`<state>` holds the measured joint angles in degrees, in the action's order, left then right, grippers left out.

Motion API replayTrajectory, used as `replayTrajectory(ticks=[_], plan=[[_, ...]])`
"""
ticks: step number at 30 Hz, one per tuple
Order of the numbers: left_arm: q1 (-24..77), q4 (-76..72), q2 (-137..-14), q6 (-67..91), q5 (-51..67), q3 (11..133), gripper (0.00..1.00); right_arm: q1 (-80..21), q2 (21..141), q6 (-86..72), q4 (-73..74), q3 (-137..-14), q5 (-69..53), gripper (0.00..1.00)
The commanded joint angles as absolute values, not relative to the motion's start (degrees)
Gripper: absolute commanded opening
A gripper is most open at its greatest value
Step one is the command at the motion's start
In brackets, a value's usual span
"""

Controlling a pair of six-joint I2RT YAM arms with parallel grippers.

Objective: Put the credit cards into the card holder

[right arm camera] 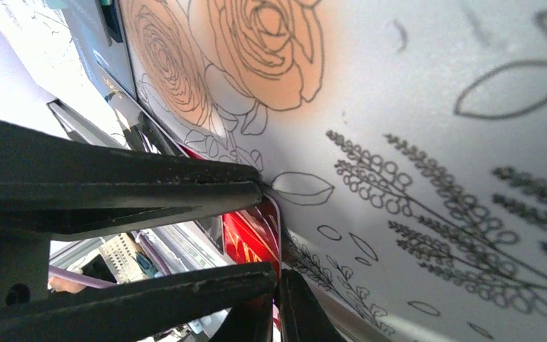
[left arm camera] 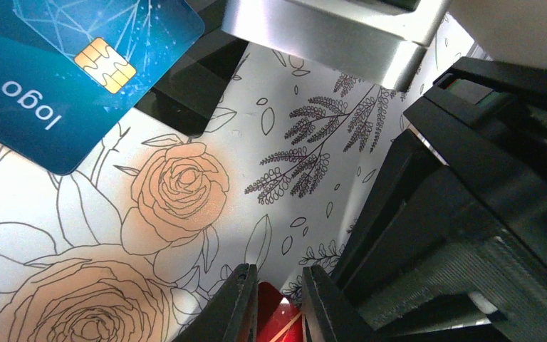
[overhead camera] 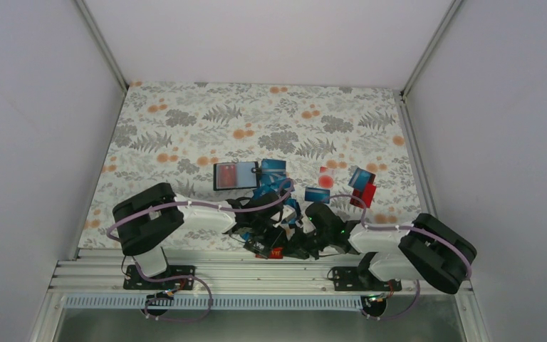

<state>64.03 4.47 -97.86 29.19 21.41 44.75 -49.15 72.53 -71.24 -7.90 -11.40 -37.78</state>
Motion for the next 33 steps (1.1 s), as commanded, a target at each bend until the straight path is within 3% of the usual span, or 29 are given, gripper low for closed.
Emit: replayTrajectory(ticks=[1,9,14,20,33], plan=[[64.74,8.8,-98.45,29.86,20.11,42.79,0.17,-48.02,74.01,-70.9,-8.46,-9.93,-37.92,0.04],[62.83,14.45,-90.62,31.99,15.23,44.38,0.17,-46.83,71.28,-69.13,-6.97,-10.61,-38.07,0.04],[60.34,21.1,-82.51,32.45,10.13,46.78,0.17,-45.01,64.64,-63.76,5.48,-15.79,-33.48,0.04],[56.09,27.48,-73.18,31.2,4.71,48.56,0.18,-35.75,58.78,-55.71,16.5,-20.71,-32.74,0.04],[44.29,35.11,-65.45,20.74,3.75,58.31,0.18,-25.78,62.74,-38.24,23.44,-39.78,-33.64,0.04]])
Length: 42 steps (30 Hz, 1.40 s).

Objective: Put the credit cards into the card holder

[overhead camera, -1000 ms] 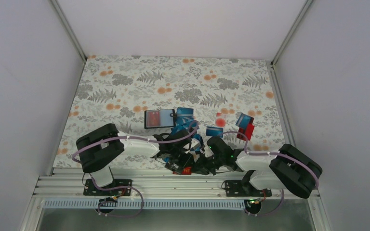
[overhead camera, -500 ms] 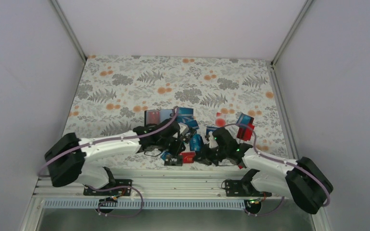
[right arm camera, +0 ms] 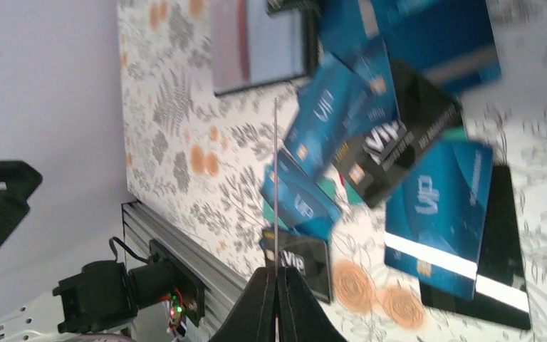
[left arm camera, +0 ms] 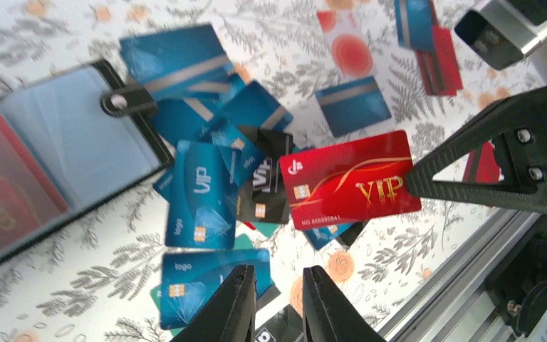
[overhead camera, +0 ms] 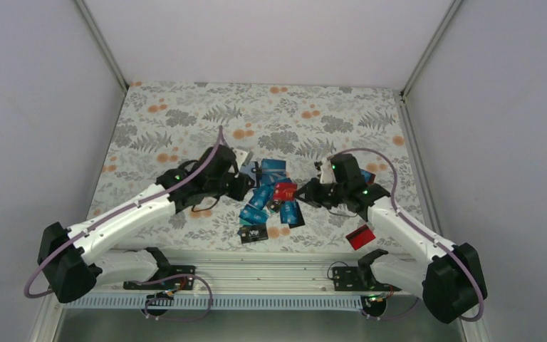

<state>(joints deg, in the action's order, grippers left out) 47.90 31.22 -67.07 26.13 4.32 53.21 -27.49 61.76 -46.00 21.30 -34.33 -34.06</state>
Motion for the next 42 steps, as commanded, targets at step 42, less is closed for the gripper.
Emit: replayTrajectory(ticks=[42], plan=[[27.18,38.58,-83.17,43.9,31.97,85.21,0.58,-59.24,74.53,2.57,-12.2,-49.38,38.02,0.04]])
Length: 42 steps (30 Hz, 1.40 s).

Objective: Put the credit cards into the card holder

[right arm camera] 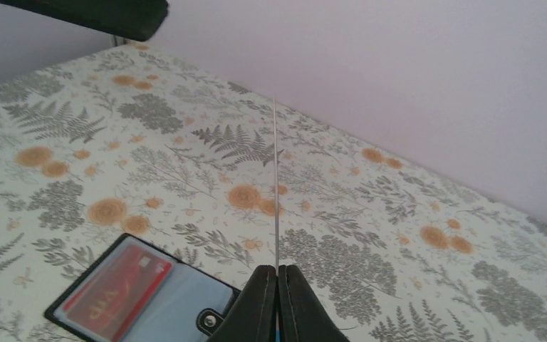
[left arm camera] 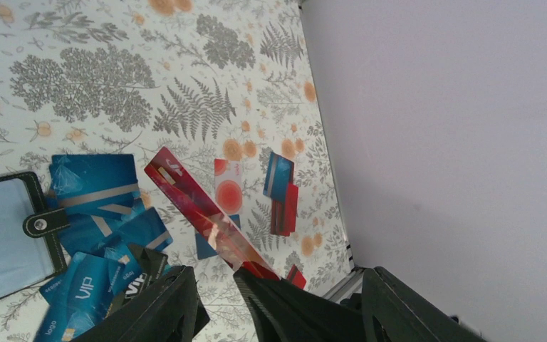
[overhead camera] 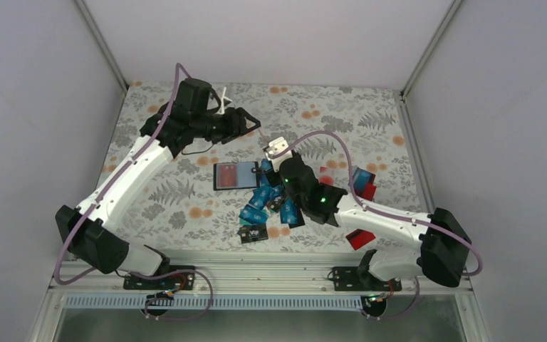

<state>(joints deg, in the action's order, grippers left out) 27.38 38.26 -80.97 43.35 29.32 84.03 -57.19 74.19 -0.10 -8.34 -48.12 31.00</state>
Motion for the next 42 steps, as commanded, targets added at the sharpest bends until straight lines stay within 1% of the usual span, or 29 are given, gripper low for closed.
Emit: replayTrajectory(ticks=[1,10,16,20,25,28,32,34,35,42], plan=[[27.16,38.5,-83.74,43.79,32.32,85.14,0.58,-59.96,74.73,3.2,-12.57,-49.39,39.18,0.04],[27.16,38.91,-85.84,43.64,32.58,84.7,0.57,-63.37,75.29,6.45,-14.42,-49.26,43.65,0.04],[27.16,39.2,-86.38,43.37,32.81,83.79,0.5,-63.97,76.91,8.78,-15.08,-50.53,45.06,0.04],[27.2,39.24,-87.36,43.25,33.17,83.35,0.42,-64.07,78.31,10.27,-15.88,-50.99,45.66,0.04],[27.18,39.19,-88.37,43.22,33.44,83.18,0.39,-64.4,79.12,11.32,-16.72,-51.74,46.4,0.04],[27.14,39.2,-88.88,43.07,33.57,83.32,0.3,-64.6,79.5,12.01,-17.08,-52.18,46.69,0.04],[27.16,38.86,-89.67,43.18,33.72,83.49,0.13,-64.86,80.08,12.81,-17.38,-52.3,47.07,0.04],[27.16,38.6,-90.15,43.23,34.19,83.46,0.05,-65.01,80.52,13.11,-17.4,-52.34,47.21,0.04],[27.16,38.5,-90.36,43.24,34.38,83.49,0.03,-65.19,80.81,13.24,-17.25,-52.42,47.26,0.04],[27.16,38.2,-90.55,43.15,34.5,83.67,0.02,-66.01,83.95,12.37,-14.62,-53.96,47.81,0.05]])
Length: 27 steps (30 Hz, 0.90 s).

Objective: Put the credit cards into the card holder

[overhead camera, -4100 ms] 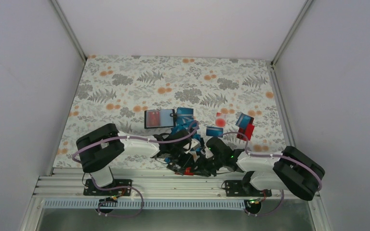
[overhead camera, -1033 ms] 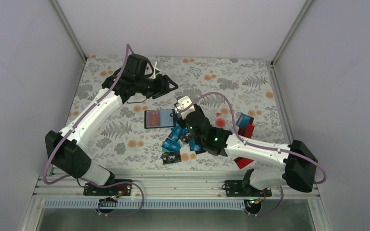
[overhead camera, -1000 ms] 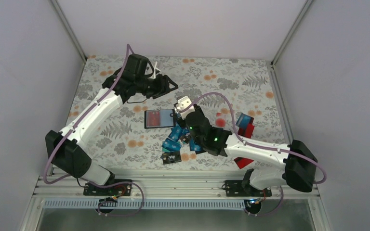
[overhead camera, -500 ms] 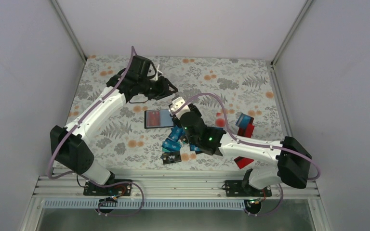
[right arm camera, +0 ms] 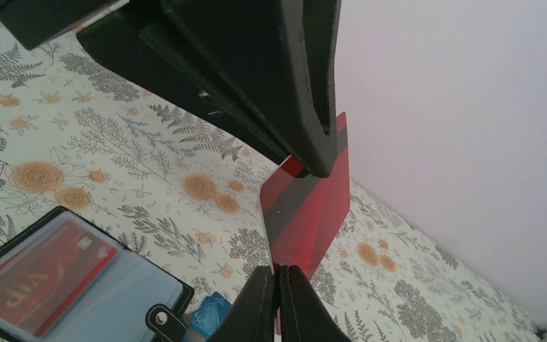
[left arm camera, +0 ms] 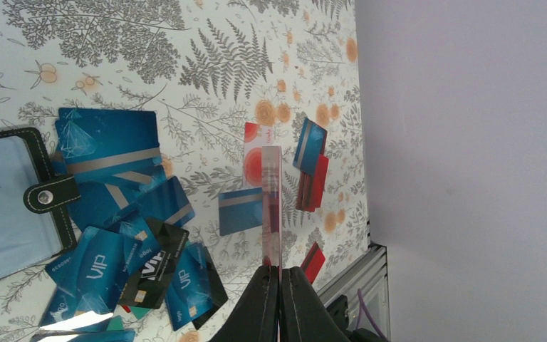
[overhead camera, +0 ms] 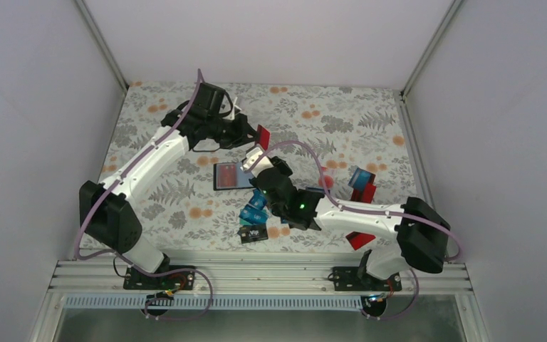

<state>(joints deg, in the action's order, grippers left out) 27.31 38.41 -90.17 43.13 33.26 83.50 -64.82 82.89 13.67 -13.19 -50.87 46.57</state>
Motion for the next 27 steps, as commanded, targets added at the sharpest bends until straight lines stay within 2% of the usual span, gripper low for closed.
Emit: replayTrajectory(ticks=[1,6,12,18,27], plan=[[27.16,38.01,-90.53,43.22,34.35,83.58,0.02,-66.03,84.0,11.86,-14.36,-53.88,47.39,0.09],[27.0,36.76,-89.82,43.4,32.57,82.57,0.02,-65.44,82.1,8.08,-12.53,-53.02,44.48,0.37],[26.26,33.15,-87.16,43.33,30.41,78.96,0.02,-62.53,77.5,1.31,-8.56,-51.44,39.39,0.55],[24.99,30.28,-82.22,39.23,22.27,73.96,0.02,-55.12,73.13,-10.3,-1.71,-51.59,27.16,0.64],[22.33,23.96,-74.21,33.4,12.1,60.25,0.02,-42.27,72.32,-21.71,3.59,-51.65,6.66,0.63]])
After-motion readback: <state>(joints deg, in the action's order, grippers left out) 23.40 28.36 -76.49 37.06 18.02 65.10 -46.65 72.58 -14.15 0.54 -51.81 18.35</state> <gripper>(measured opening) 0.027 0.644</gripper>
